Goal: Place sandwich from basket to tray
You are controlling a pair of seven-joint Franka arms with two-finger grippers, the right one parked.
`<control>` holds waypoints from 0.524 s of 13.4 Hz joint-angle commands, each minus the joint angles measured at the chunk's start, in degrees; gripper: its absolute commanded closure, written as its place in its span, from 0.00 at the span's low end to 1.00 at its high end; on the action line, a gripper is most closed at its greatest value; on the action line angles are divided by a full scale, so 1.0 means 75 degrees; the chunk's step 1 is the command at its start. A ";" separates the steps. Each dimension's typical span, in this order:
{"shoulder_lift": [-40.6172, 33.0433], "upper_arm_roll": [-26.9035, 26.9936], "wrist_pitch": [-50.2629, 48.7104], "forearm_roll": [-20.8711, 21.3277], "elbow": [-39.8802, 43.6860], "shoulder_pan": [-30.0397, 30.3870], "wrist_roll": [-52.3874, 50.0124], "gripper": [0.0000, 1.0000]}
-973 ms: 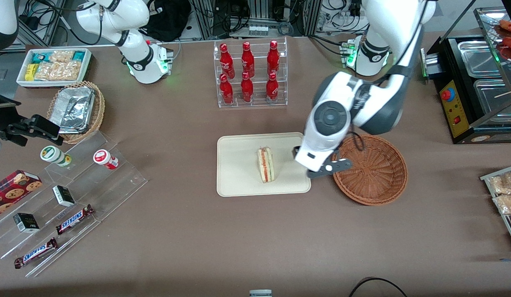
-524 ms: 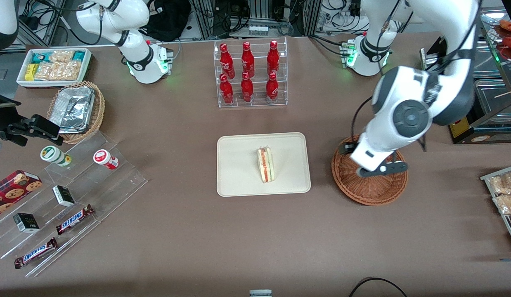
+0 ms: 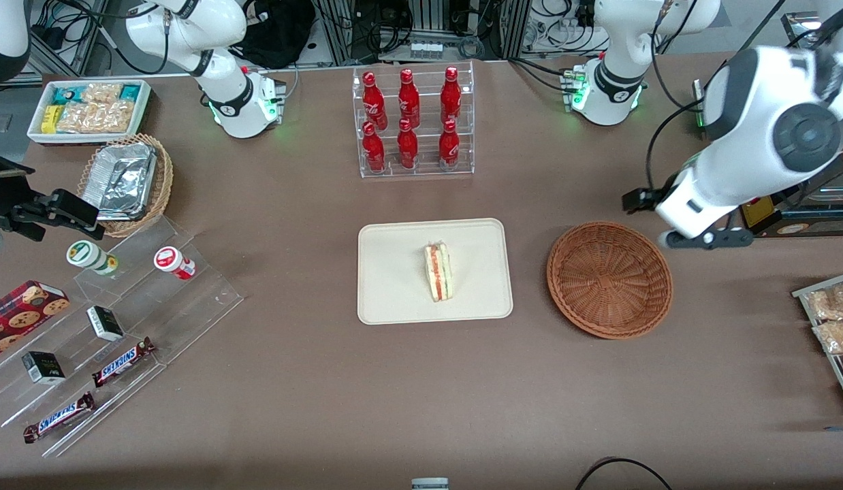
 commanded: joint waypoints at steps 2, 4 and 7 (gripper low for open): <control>-0.0543 -0.0512 -0.0142 0.0189 -0.0149 0.0606 0.0196 0.00; -0.0660 -0.0607 -0.0305 0.0213 -0.0032 0.0771 0.0231 0.00; -0.0719 -0.0526 -0.0774 0.0237 0.0471 0.0771 0.0232 0.00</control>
